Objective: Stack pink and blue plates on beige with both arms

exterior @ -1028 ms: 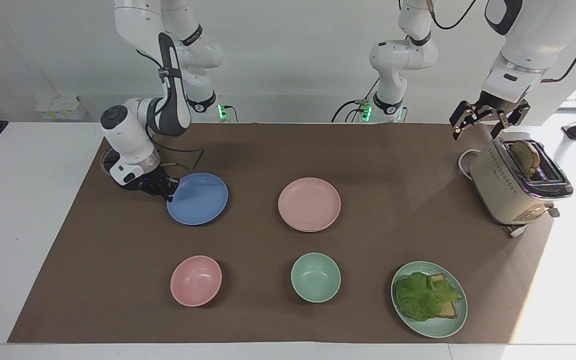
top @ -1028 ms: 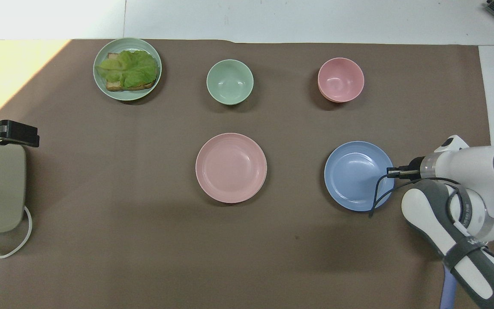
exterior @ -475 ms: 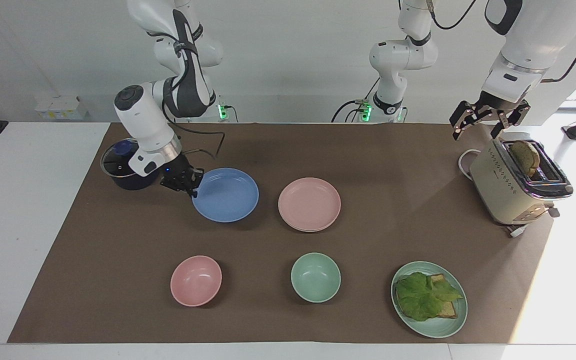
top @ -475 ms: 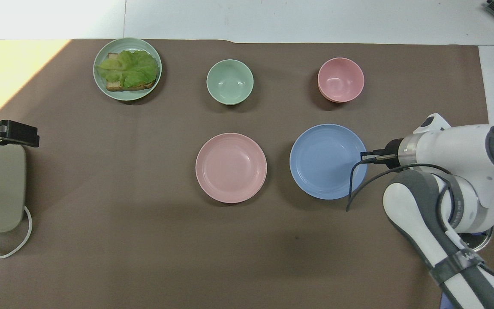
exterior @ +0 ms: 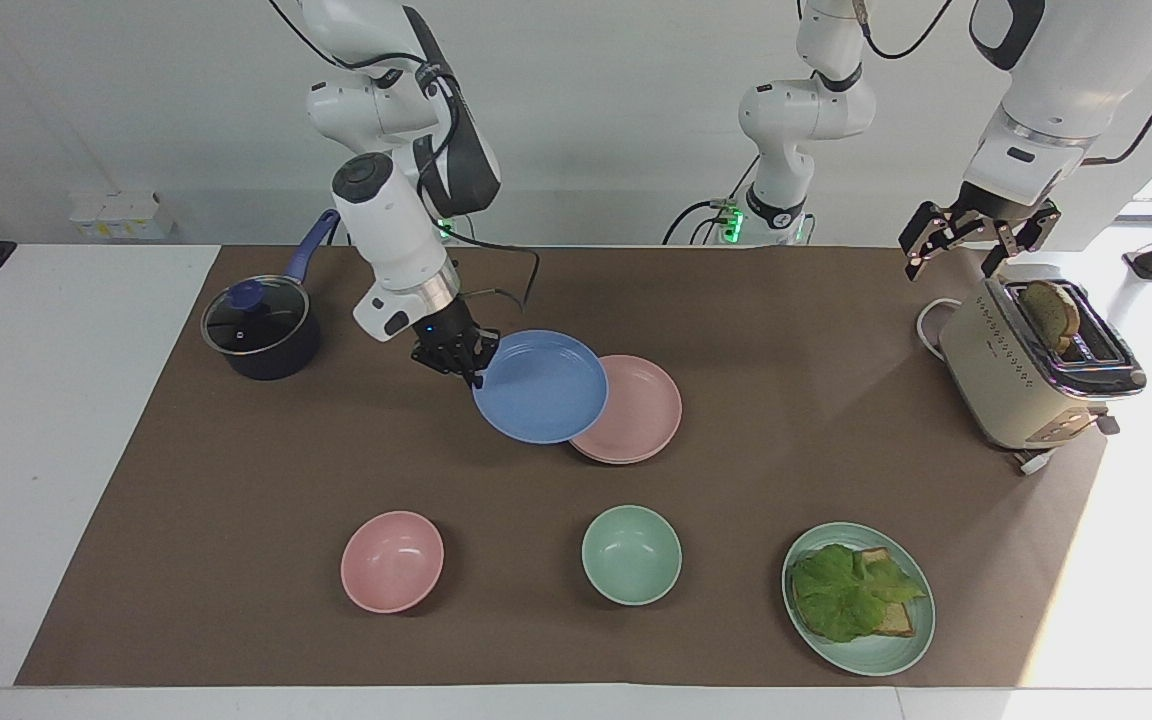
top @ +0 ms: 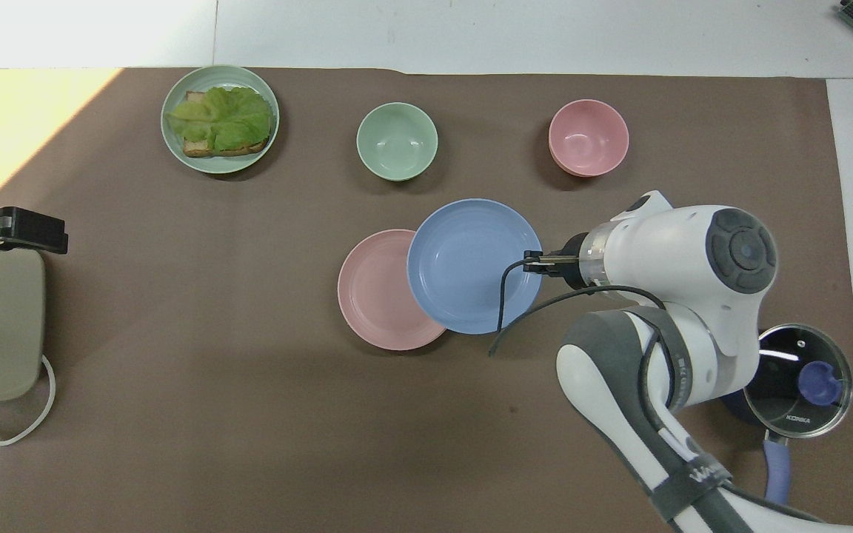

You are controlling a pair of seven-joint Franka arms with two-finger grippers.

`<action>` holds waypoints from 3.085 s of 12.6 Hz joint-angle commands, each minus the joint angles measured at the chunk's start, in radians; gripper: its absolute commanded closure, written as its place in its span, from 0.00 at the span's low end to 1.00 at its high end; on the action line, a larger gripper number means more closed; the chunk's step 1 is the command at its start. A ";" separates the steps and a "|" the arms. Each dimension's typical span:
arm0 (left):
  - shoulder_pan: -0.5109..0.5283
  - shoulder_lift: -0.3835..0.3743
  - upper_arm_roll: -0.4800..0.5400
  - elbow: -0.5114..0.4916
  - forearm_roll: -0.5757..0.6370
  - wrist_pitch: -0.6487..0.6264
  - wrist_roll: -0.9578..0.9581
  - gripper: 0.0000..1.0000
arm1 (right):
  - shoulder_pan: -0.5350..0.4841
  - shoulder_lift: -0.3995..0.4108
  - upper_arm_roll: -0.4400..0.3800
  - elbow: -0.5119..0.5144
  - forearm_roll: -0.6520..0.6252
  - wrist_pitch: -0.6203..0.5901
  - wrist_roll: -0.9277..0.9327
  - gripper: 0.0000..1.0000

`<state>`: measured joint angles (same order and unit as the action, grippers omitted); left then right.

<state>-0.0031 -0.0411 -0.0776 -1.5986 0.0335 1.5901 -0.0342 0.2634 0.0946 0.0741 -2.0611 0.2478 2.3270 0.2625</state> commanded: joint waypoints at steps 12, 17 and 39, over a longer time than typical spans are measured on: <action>0.008 -0.007 -0.001 0.009 -0.014 -0.021 0.000 0.00 | 0.165 0.165 0.000 0.035 0.021 0.167 0.241 0.21; 0.008 -0.007 -0.001 0.009 -0.014 -0.021 0.000 0.00 | 0.175 0.108 -0.010 0.036 -0.001 0.100 0.290 0.00; 0.008 -0.007 -0.001 0.009 -0.014 -0.021 0.000 0.00 | -0.368 -0.038 -0.005 0.602 -0.317 -0.814 -0.032 0.00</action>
<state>-0.0031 -0.0411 -0.0776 -1.5986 0.0335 1.5901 -0.0343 -0.0884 0.0046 0.0467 -1.5338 -0.0607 1.5526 0.2589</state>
